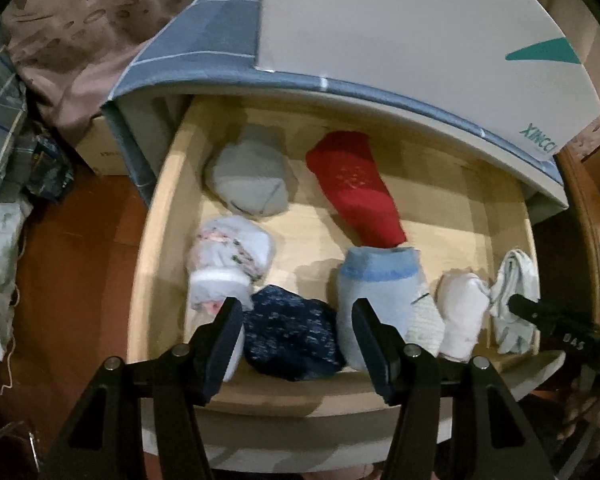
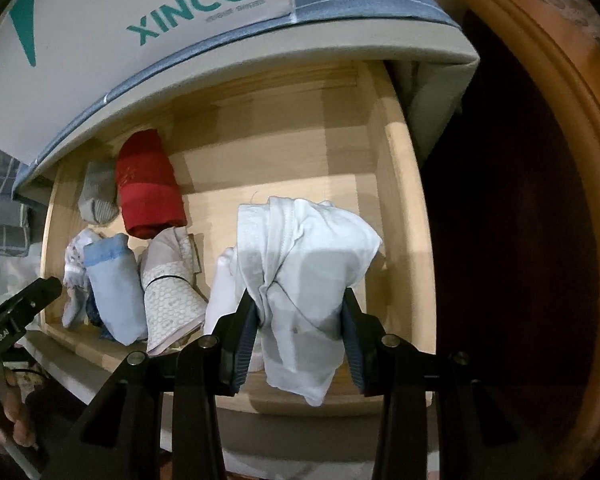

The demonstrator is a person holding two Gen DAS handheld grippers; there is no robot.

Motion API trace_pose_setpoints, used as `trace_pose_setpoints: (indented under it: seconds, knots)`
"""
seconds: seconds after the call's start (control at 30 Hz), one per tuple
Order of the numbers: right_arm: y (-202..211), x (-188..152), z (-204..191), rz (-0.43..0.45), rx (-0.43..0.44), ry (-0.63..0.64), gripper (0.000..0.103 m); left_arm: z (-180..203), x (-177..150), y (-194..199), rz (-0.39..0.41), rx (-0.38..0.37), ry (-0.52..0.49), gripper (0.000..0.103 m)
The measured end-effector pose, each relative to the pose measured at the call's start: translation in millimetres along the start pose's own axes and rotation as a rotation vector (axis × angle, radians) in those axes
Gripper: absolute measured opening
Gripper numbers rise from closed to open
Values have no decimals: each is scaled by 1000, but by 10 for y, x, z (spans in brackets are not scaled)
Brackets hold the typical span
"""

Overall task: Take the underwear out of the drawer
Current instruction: 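Grasp the light blue underwear with the left gripper while the right gripper holds the white cloth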

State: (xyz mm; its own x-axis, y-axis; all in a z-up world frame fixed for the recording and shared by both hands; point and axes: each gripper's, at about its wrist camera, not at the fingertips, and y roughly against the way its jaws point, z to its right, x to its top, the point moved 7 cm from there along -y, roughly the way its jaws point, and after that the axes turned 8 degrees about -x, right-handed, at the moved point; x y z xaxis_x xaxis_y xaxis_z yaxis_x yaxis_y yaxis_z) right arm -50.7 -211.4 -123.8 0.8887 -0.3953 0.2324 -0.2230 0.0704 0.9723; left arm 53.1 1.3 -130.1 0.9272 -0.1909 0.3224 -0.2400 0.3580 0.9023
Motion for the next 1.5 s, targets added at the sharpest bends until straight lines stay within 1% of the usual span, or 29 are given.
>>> trace_pose_setpoints:
  seconds: [0.1,0.23,0.33,0.43,0.63,0.73,0.9,1.13,1.33,1.5]
  knots:
    - [18,5,4,-8,-5,10,37,121,-8,-60,-26,-27,-6,58]
    - [14,-1,17,-17,6,-2,37,278,-36,-189,-61,-70,12,59]
    - [5,-2,5,-24,8,6,37,372,-57,-299,-74,-63,11,58]
    - [15,2,5,-27,19,6,37,414,-100,-409,-106,-62,27,59]
    - [14,7,3,-34,37,6,37,491,-133,-571,-139,-45,17,59]
    - [8,9,1,-38,42,7,37,497,-113,-663,-147,-3,11,59]
    - [0,12,-3,-46,49,4,37,476,-95,-774,-169,22,22,59]
    - [-13,4,-14,-56,58,-3,38,451,-87,-795,-159,18,27,58]
    - [-18,2,-15,-57,56,1,38,433,-93,-721,-137,22,26,47]
    - [-19,-4,-17,-58,50,2,38,427,-92,-597,-113,22,8,41]
